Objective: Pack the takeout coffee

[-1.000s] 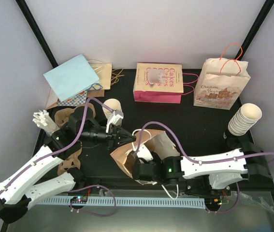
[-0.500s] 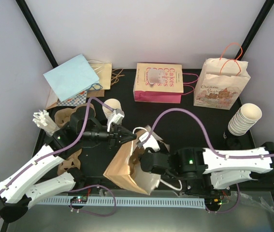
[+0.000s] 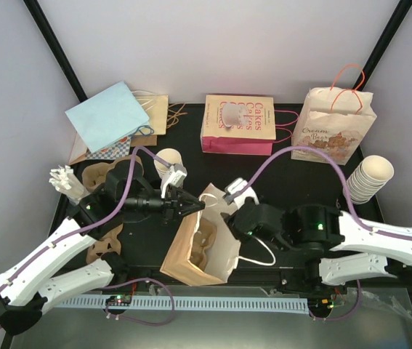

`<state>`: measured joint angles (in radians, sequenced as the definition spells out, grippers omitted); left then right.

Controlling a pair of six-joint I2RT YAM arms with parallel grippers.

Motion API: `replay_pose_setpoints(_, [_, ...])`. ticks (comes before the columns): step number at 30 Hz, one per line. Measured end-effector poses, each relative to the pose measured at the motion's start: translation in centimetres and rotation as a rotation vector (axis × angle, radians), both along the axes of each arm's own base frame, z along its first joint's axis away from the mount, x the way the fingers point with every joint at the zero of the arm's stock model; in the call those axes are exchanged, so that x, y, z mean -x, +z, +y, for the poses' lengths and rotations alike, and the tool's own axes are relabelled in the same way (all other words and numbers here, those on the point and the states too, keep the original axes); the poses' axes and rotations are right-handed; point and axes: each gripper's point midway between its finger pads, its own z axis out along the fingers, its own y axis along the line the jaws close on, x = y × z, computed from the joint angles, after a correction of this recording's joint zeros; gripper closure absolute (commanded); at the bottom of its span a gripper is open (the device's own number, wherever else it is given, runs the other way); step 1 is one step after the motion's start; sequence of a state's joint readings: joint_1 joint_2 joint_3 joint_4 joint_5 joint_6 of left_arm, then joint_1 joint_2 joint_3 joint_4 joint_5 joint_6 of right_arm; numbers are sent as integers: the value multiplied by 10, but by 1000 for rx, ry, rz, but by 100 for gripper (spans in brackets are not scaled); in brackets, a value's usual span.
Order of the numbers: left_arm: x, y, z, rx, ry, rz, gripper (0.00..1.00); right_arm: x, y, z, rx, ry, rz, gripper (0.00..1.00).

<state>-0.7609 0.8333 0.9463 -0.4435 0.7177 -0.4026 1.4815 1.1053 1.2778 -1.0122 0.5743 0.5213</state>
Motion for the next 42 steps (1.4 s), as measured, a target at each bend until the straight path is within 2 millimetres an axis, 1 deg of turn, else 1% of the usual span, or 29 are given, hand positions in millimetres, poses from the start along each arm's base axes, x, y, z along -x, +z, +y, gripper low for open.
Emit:
replay_pose_setpoints(2, [0, -1, 0, -4, 0, 4, 98, -9, 8, -9, -19, -14, 4, 37])
replay_pose_setpoints(5, [1, -2, 1, -9, 0, 7, 98, -20, 16, -23, -38, -17, 17, 36])
replay_pose_setpoints(8, [1, -3, 1, -12, 2, 9, 98, -25, 16, -28, -29, 12, 36, 36])
replay_pose_setpoints(11, [1, -3, 2, -12, 5, 9, 98, -28, 5, -23, 18, 58, 63, 36])
replay_pose_setpoints(14, [1, -3, 2, -14, 7, 9, 98, -30, -12, -12, 83, 98, 95, 37])
replay_pose_setpoints(17, [2, -2, 3, -14, 7, 7, 98, -38, -26, -6, 125, 101, 119, 38])
replay_pose_setpoints(19, [3, 0, 5, -11, 9, 2, 98, -43, -31, -4, 138, 101, 130, 44])
replay_pose_setpoints(21, [4, 1, 6, -8, 12, -5, 98, -47, -34, -1, 138, 106, 136, 56])
replay_pose_setpoints(23, [4, 3, 7, -5, 14, -11, 98, -50, -34, 1, 133, 110, 135, 70])
replay_pose_setpoints(25, [4, 5, 8, -2, 18, -17, 98, -52, -34, 4, 130, 121, 132, 81])
replay_pose_setpoints(27, [4, 6, 9, -4, 26, -19, 99, -52, -34, 6, 130, 129, 132, 91])
replay_pose_setpoints(30, [1, 8, 11, -17, 47, -18, 98, -53, -32, 5, 124, 123, 123, 96])
replay_pose_setpoints(33, [-3, 20, 12, -15, 73, -37, 98, -56, -26, -2, 122, 97, 96, 99])
replay_pose_setpoints(38, [-20, 43, 4, -12, 108, -80, 99, -66, -7, -27, 89, -19, 29, 99])
replay_pose_setpoints(40, [-30, 52, -1, -14, 125, -99, 98, -71, 1, -42, 68, -85, -3, 99])
replay_pose_setpoints(42, [-45, 59, -10, -23, 142, -110, 98, -76, 6, -56, 51, -154, -29, 99])
